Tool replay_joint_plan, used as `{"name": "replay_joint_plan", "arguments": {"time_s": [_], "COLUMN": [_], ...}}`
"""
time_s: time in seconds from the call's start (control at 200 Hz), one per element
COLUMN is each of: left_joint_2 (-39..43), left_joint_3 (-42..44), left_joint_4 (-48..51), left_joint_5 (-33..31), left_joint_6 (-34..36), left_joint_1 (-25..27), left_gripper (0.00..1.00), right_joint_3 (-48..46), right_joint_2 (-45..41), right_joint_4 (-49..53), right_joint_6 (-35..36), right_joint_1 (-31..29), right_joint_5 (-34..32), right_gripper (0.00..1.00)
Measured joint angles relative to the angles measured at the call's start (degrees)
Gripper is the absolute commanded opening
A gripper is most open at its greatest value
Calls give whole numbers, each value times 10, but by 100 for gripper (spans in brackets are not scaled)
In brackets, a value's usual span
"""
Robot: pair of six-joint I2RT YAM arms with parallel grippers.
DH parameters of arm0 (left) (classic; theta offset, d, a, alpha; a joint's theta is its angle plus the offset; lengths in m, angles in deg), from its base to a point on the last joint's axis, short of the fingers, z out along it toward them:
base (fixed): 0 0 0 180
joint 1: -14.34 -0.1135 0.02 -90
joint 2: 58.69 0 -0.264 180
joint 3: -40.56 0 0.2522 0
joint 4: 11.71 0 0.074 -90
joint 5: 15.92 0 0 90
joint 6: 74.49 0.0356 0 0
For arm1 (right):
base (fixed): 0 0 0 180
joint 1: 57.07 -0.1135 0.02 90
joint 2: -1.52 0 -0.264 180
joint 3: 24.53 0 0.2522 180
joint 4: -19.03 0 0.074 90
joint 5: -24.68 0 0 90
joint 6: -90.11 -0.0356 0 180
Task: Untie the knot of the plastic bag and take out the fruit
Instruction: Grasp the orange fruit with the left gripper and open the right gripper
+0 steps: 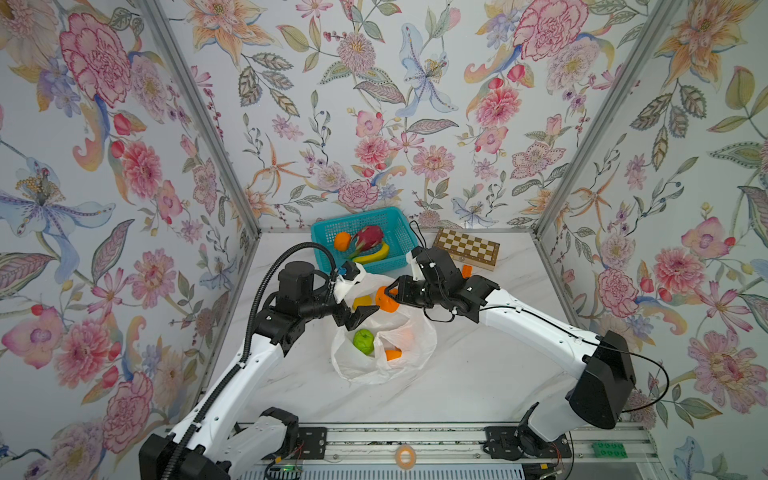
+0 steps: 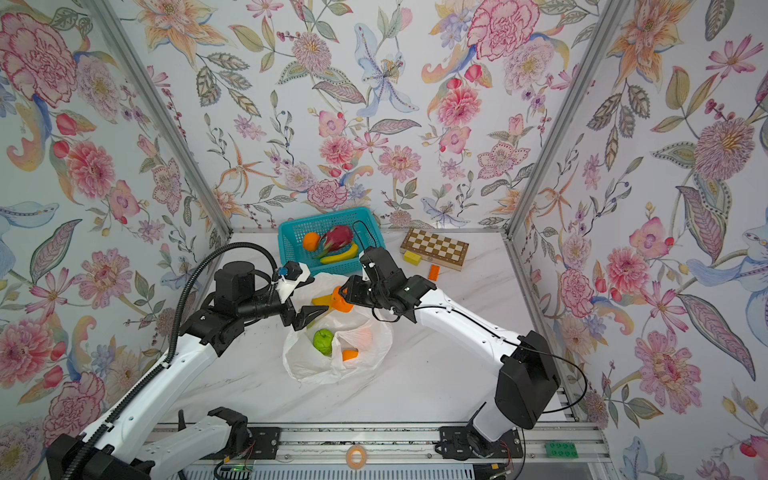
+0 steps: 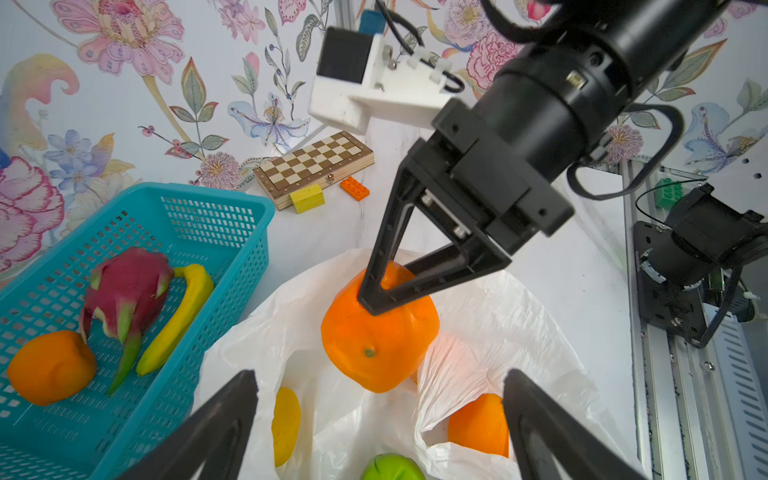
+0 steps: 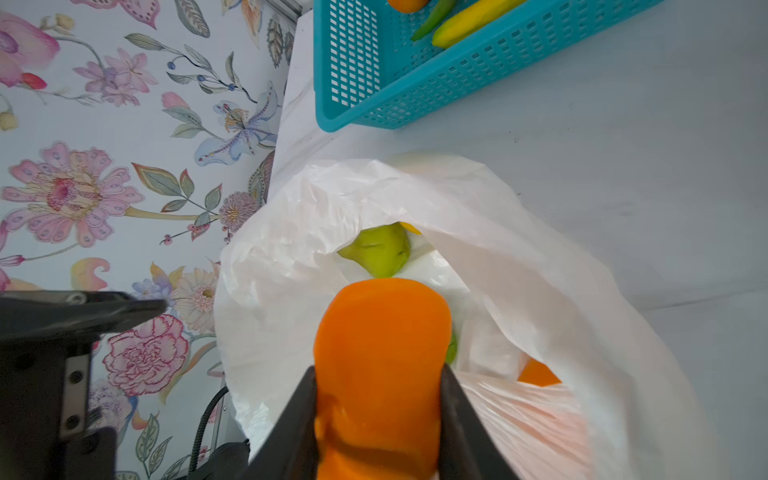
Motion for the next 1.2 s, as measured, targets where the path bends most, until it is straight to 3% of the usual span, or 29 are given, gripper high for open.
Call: {"name": "replay_joint_plan", "arguments": {"time_s": [0.36, 0.595, 0.766, 0.976, 1.061, 1.196], "left_joint_2": [-49, -68, -72, -73, -73, -74], "left_joint_3": [-28, -35, -36, -37, -37, -37], "left_joint_4": [-37, -56, -63, -66, -65, -64], "left_joint_5": [25, 4, -22, -61, -62, -50], "left_joint_6": [21, 23, 26, 41, 51, 61], "left_joint_1": [24, 33, 43, 47, 47, 49], "left_gripper": [95, 88, 99, 99, 94, 78], "right_joint_3": [-14, -18, -20, -22, -24, -25], "right_joint_2": [-40, -40, -40, -45, -48, -49], "right_joint_4": [-87, -94, -93, -92, -93, -95], "right_joint_6": [-17, -17, -17, -16, -14, -14], "right_joint_1": [4, 12, 14, 7, 7, 7], "right_joint_5": [35, 37, 38, 54, 55, 56], "right_gripper": [35, 34, 34, 33, 33, 33]}}
